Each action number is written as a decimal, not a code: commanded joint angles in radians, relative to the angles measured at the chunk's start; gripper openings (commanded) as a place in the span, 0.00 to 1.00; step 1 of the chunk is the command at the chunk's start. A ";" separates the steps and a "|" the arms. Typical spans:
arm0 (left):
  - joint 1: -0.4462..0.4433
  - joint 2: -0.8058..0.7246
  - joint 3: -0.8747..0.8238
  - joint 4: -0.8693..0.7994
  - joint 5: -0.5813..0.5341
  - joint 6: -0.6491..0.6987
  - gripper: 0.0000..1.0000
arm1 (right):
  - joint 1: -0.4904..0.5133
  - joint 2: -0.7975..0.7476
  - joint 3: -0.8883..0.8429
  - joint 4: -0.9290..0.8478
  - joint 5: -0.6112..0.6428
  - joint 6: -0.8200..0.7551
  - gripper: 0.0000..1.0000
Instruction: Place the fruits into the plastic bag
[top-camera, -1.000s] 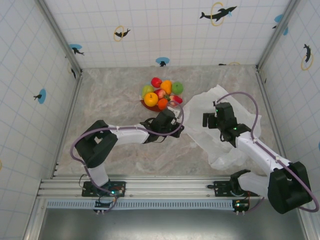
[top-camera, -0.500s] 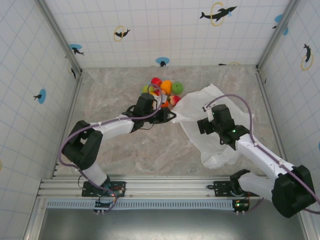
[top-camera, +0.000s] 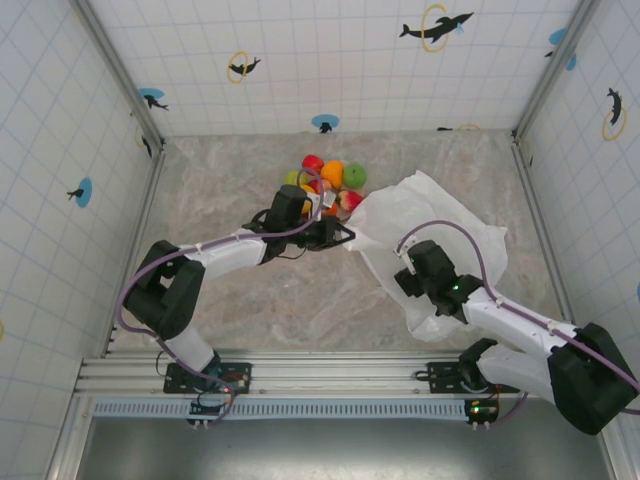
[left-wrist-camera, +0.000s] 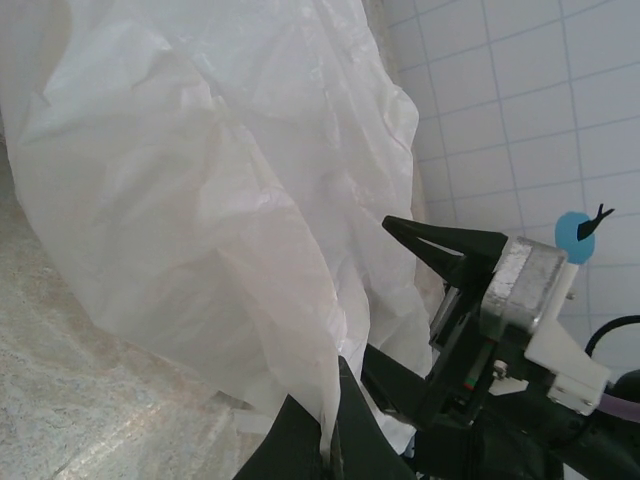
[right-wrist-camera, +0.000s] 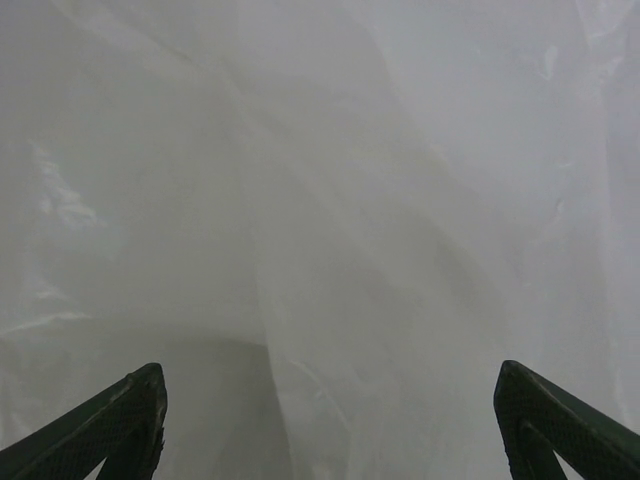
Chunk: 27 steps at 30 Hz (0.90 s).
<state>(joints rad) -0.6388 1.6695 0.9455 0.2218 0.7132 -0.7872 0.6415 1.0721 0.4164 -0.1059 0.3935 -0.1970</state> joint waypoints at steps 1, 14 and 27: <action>0.011 0.006 0.022 0.007 0.037 -0.008 0.00 | 0.004 0.001 -0.048 0.171 0.089 -0.039 0.83; 0.014 0.040 0.022 0.056 0.026 -0.039 0.13 | -0.027 0.062 -0.034 0.305 0.156 -0.020 0.13; 0.014 -0.247 -0.127 0.062 -0.333 0.154 0.98 | -0.278 0.089 0.348 -0.146 -0.289 0.490 0.00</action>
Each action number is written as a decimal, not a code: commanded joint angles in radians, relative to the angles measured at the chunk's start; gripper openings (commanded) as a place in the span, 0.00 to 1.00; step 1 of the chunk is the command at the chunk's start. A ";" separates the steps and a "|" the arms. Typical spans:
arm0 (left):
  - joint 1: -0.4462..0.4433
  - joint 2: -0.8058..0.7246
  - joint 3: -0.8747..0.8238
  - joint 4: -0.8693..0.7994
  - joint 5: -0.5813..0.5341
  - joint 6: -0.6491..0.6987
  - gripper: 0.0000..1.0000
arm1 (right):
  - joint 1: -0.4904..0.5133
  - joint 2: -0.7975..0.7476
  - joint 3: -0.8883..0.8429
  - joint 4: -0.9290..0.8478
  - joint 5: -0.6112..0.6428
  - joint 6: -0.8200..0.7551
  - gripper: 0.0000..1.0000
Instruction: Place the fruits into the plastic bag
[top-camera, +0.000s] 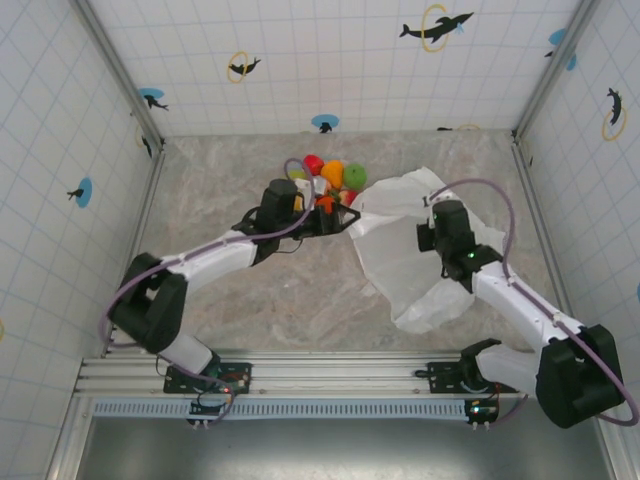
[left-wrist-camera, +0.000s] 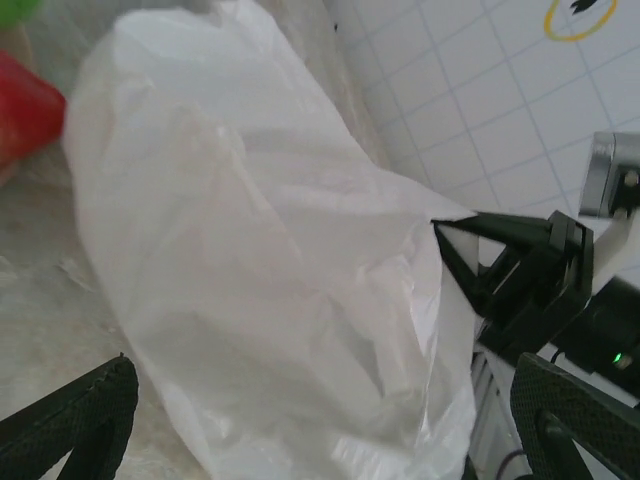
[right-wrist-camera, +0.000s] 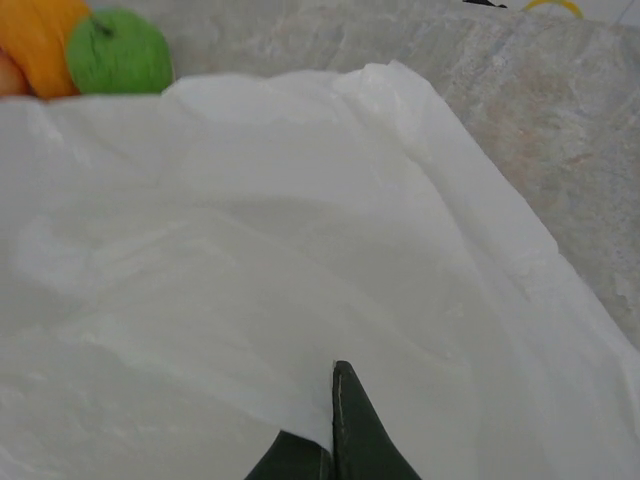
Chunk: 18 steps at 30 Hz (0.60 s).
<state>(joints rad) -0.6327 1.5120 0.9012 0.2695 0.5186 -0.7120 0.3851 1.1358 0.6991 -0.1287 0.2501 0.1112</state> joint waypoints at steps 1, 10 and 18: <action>0.007 -0.119 -0.126 0.028 -0.162 0.077 0.98 | -0.033 0.031 0.079 -0.133 -0.164 0.210 0.00; -0.171 -0.230 -0.381 0.098 -0.436 0.210 0.98 | -0.119 0.053 0.104 -0.104 -0.317 0.394 0.00; -0.236 -0.012 -0.318 0.209 -0.416 0.222 0.98 | -0.154 0.051 0.097 -0.072 -0.372 0.451 0.00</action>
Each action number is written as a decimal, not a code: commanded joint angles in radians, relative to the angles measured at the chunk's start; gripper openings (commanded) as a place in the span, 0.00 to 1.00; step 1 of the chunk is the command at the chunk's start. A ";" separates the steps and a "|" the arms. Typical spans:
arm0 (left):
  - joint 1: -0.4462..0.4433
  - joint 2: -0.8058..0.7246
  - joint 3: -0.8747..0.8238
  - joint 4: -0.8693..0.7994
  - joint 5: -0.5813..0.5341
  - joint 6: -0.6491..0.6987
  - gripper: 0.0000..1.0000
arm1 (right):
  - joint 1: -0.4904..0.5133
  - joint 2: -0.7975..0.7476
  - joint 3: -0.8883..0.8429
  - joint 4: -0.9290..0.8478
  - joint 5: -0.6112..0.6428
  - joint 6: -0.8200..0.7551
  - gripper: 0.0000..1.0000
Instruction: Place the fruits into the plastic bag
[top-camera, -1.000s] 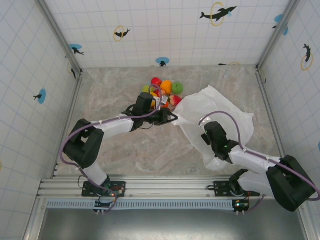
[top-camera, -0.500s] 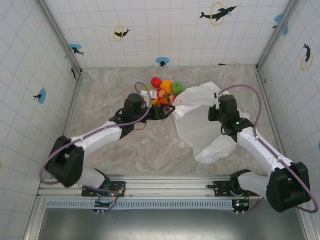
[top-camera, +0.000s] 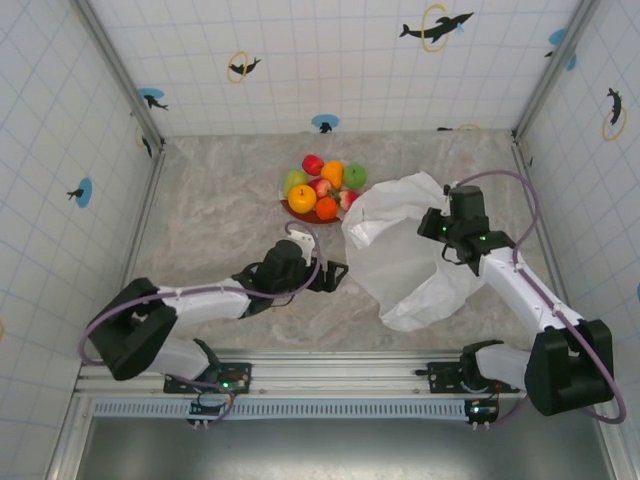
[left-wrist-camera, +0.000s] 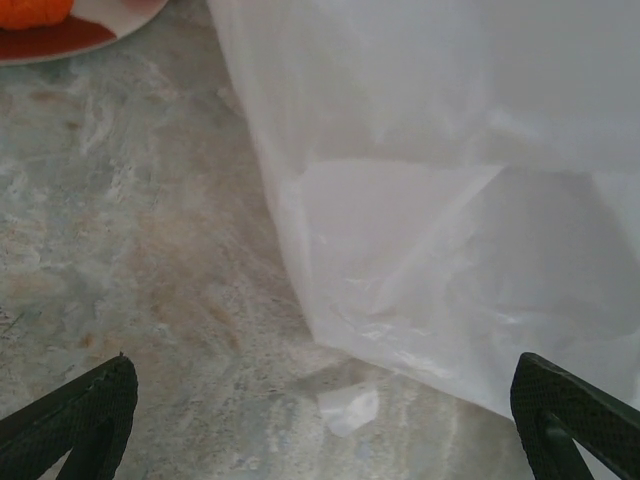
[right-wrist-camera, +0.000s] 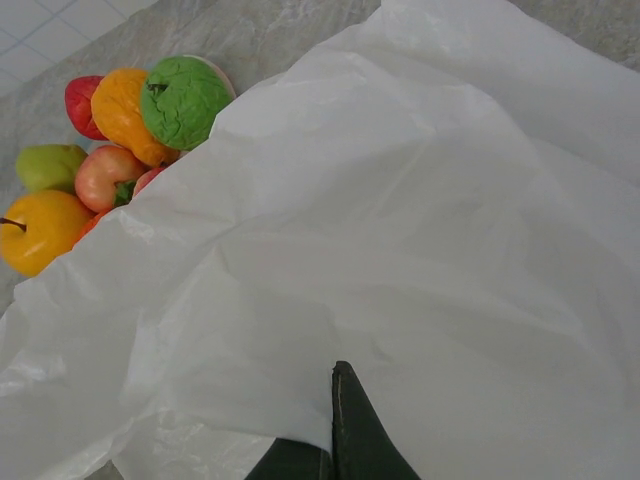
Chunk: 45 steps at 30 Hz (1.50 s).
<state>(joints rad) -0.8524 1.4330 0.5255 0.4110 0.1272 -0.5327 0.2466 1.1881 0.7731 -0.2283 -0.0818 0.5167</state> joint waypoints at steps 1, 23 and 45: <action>-0.021 0.095 0.076 0.077 -0.024 0.046 0.98 | -0.020 -0.006 0.024 0.027 -0.044 0.049 0.00; -0.012 0.396 0.393 0.092 0.240 -0.016 0.00 | -0.053 -0.090 0.251 -0.259 0.235 -0.266 0.00; 0.042 0.491 0.494 -0.008 0.347 0.021 0.50 | -0.020 -0.032 0.175 -0.184 0.232 -0.242 0.00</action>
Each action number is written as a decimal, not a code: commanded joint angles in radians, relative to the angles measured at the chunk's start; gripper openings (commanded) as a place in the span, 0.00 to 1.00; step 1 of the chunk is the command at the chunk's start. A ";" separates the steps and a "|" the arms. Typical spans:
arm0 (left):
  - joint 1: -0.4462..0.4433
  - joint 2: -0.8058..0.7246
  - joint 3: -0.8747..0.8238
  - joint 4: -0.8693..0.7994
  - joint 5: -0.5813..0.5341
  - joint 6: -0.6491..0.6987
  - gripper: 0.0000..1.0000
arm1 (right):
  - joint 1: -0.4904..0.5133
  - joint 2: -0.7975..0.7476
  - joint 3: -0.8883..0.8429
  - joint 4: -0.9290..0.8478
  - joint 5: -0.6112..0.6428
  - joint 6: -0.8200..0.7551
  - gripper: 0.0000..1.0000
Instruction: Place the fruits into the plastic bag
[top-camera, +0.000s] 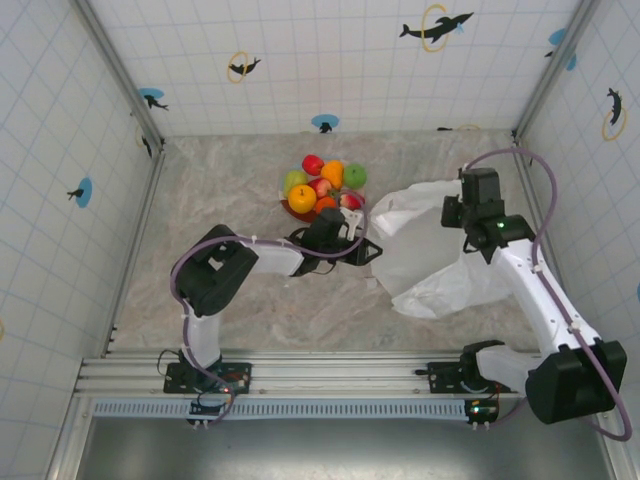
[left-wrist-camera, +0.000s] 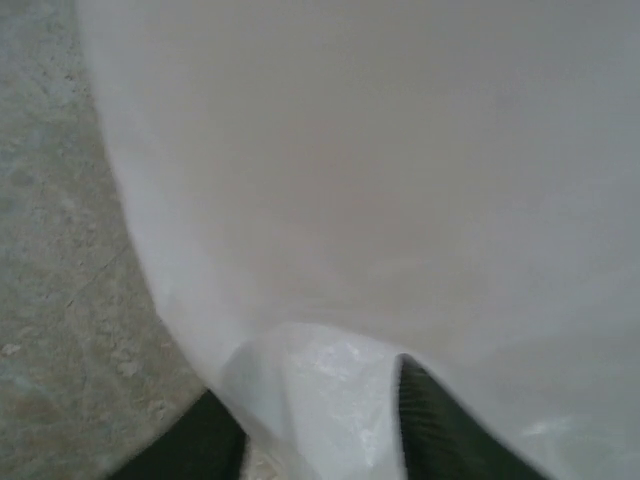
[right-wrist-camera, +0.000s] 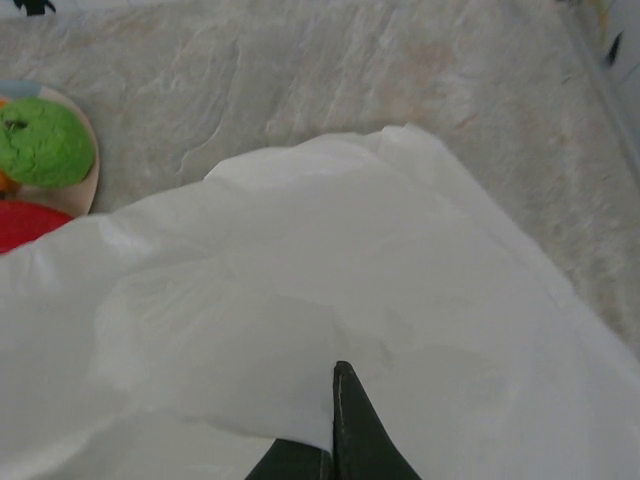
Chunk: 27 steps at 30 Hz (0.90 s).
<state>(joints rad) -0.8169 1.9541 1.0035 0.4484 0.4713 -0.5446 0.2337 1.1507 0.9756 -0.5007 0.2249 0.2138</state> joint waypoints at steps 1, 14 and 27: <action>0.010 -0.045 0.009 -0.063 -0.008 0.051 0.56 | -0.008 0.011 -0.033 0.102 -0.085 0.073 0.00; 0.146 -0.359 -0.119 -0.269 -0.102 0.165 0.86 | -0.070 0.083 -0.046 0.229 -0.173 0.182 0.00; 0.361 -0.347 0.087 -0.528 -0.354 0.131 0.87 | -0.074 0.115 -0.036 0.248 -0.217 0.167 0.00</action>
<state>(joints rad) -0.4797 1.5681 1.0397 -0.0032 0.1707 -0.4160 0.1677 1.2594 0.9459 -0.2947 0.0216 0.3847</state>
